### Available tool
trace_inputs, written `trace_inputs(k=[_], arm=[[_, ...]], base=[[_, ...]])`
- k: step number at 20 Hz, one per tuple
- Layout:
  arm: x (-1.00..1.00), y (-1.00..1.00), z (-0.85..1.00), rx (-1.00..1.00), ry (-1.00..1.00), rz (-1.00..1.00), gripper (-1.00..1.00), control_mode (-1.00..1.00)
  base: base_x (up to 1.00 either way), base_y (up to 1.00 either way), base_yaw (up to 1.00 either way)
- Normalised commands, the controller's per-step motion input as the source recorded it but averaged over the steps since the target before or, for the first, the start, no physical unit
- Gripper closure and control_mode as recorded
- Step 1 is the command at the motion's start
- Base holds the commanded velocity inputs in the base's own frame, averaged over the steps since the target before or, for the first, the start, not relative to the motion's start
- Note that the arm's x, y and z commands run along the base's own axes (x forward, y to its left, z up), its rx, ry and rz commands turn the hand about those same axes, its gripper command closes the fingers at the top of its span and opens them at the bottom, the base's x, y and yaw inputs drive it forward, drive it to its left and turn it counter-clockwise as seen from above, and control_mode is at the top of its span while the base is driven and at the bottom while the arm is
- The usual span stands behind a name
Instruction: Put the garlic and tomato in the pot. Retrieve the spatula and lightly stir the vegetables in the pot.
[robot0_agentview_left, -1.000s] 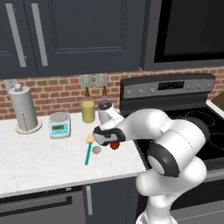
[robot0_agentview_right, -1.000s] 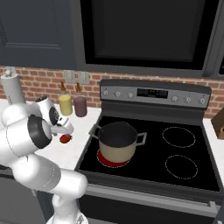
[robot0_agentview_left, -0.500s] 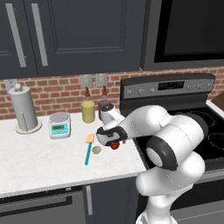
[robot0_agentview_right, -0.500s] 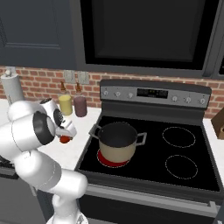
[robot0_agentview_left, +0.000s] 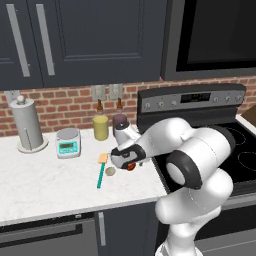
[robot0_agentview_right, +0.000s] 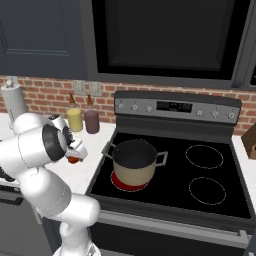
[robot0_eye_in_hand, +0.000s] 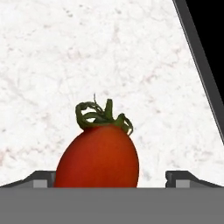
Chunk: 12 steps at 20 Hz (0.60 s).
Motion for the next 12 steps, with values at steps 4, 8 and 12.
trace_inputs(k=[4,8,12], arm=[[-0.03,0.0,-0.08,0.0,0.0,0.0,1.0,-1.0],[-0.21,0.0,0.01,0.0,-0.06,0.0,1.0,-1.0],[-0.57,0.0,0.76,0.01,-0.28,-0.01,1.0,-1.0]], base=[[0.0,0.0,0.0],[0.0,0.0,0.0],[0.0,0.0,0.0]])
